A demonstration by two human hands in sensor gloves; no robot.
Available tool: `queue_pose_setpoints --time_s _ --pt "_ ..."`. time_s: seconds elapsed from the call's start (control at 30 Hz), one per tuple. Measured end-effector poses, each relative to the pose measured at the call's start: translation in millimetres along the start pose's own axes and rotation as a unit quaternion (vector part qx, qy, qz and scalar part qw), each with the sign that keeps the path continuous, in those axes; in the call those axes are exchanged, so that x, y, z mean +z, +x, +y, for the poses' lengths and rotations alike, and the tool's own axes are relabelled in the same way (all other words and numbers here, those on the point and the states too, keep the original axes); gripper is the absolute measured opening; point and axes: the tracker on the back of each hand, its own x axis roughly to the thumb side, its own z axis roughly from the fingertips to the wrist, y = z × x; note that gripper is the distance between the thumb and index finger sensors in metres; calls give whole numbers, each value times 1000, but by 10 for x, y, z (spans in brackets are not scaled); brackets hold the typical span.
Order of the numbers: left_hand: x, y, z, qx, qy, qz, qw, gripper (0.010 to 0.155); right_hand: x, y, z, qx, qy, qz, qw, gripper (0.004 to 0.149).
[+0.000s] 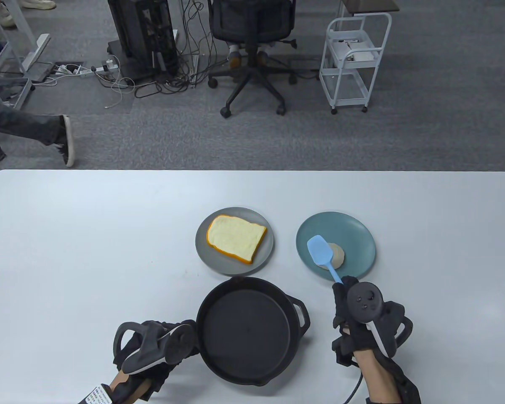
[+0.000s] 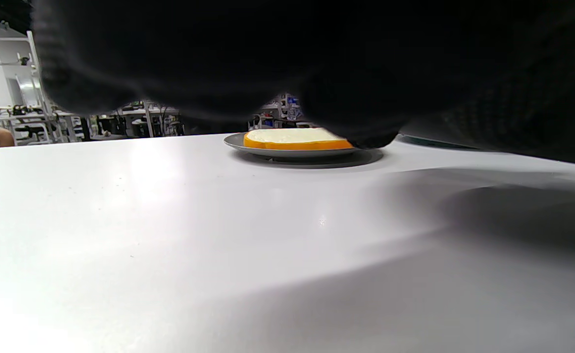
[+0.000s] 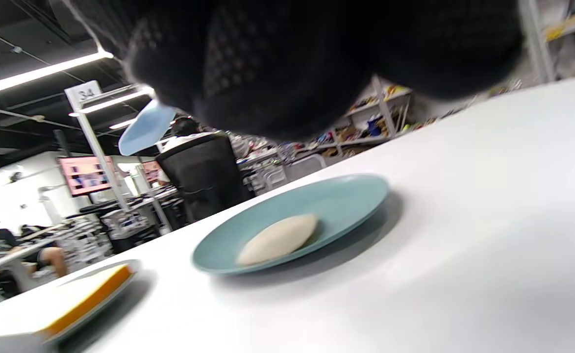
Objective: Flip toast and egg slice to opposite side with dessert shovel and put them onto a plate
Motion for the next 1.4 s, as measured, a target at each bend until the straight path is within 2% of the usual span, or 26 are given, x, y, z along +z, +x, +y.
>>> queue_pose_setpoints --time_s 0.27,0.47,0.8,1.07,1.33,1.4 --pt "-1 -15 4 2 3 3 1000 58 212 308 62 -91 70 -71 991 50" --pt "-5 -35 5 4 3 6 1000 59 315 456 117 -101 89 -104 985 50" --pt "-64 -75 -112 -11 -13 -4 1000 56 351 484 118 -110 86 -110 984 50" --pt "-163 -139 -298 -5 -48 -30 998 56 321 442 136 -148 119 -97 977 50" --pt "-216 -115 -419 -64 -108 -26 992 62 318 430 128 -151 119 -92 977 50" --pt "-216 -96 -425 -80 -107 -22 991 62 317 426 128 -151 119 -90 977 50"
